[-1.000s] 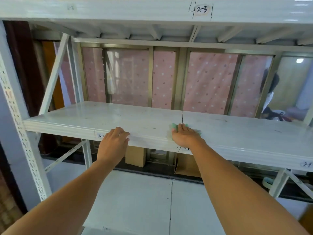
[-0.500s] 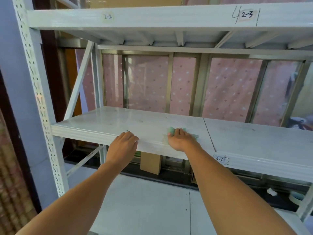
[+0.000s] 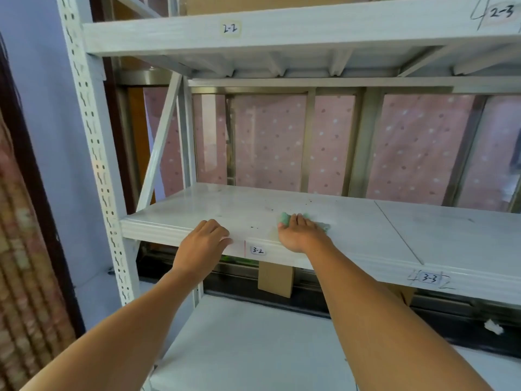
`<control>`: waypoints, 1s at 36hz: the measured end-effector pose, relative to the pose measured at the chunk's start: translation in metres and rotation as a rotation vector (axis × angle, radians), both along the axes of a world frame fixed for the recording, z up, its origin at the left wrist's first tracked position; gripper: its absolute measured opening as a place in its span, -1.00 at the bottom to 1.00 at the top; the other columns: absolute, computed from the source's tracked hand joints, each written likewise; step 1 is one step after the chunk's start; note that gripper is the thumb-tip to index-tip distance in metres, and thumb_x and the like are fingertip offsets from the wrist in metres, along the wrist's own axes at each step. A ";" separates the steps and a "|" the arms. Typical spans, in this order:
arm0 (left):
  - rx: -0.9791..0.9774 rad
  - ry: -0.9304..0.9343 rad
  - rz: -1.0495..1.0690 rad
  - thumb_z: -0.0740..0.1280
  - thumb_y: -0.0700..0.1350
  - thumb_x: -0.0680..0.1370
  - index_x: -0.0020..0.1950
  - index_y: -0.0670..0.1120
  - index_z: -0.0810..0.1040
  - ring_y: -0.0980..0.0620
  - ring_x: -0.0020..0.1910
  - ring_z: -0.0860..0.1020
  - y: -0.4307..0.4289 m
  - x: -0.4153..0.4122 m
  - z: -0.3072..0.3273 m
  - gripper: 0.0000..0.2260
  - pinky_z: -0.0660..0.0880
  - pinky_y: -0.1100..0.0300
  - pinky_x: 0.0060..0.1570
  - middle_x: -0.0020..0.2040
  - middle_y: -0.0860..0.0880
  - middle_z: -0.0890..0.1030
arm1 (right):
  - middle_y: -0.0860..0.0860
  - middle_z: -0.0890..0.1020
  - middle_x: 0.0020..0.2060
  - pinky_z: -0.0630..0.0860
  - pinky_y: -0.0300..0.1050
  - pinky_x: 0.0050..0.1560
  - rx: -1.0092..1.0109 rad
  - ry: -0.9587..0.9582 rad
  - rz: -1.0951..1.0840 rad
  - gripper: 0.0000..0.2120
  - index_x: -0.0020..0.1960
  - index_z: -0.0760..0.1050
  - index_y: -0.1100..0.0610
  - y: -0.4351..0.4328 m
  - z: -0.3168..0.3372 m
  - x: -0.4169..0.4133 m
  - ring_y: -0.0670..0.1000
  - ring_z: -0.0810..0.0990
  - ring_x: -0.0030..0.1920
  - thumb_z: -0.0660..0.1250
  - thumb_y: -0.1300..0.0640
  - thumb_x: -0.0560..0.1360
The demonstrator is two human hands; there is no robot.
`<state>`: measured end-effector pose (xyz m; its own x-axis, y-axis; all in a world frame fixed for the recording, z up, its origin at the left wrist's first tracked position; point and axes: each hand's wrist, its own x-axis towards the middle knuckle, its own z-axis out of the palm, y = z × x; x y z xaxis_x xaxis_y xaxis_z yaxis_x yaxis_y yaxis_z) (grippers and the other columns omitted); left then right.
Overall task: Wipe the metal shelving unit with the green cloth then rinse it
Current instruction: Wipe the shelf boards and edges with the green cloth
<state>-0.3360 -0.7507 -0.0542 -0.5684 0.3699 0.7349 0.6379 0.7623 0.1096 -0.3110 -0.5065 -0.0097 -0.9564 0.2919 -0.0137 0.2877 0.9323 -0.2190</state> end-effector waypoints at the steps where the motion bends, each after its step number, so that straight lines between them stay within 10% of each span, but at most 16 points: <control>1: 0.017 -0.008 -0.001 0.40 -0.10 0.56 0.02 -0.08 0.67 -0.01 -0.03 0.54 -0.006 -0.004 0.001 -0.90 0.58 0.08 -0.13 -0.02 0.02 0.61 | 0.06 -0.17 0.60 -0.16 0.11 0.55 0.000 -0.001 0.007 -0.35 0.61 -0.21 0.12 -0.007 0.000 -0.003 0.09 -0.15 0.59 -0.25 -0.19 0.63; 9: 0.028 0.003 0.095 0.49 -0.19 0.49 -0.02 -0.10 0.69 -0.06 -0.05 0.58 -0.069 -0.028 0.000 -0.91 0.58 0.10 -0.13 -0.03 -0.02 0.63 | 0.08 -0.16 0.60 -0.14 0.12 0.55 0.006 0.006 0.032 -0.36 0.61 -0.21 0.13 -0.062 0.001 -0.027 0.10 -0.14 0.59 -0.25 -0.17 0.64; 22: 0.301 -0.268 0.067 0.49 0.19 0.42 0.08 0.00 0.63 0.06 0.10 0.49 -0.151 -0.085 0.007 -0.64 0.54 0.07 0.07 0.09 0.13 0.55 | 0.08 -0.15 0.60 -0.16 0.08 0.54 0.003 -0.001 0.037 -0.36 0.61 -0.20 0.14 -0.170 0.001 -0.093 0.11 -0.13 0.59 -0.25 -0.16 0.64; 36: 0.077 0.181 -0.082 0.47 -0.16 0.51 -0.10 -0.13 0.68 -0.06 -0.18 0.55 -0.210 -0.124 -0.008 -0.95 0.54 0.07 -0.24 -0.14 -0.01 0.60 | 0.06 -0.10 0.60 -0.14 0.11 0.55 0.006 0.013 0.043 -0.38 0.61 -0.16 0.13 -0.268 0.003 -0.154 0.10 -0.09 0.59 -0.23 -0.15 0.64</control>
<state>-0.4597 -0.9605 -0.0623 -0.3947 0.3487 0.8501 0.7122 0.7007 0.0432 -0.4649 -0.7748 -0.0071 -0.9681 0.2504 0.0002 0.2444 0.9451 -0.2169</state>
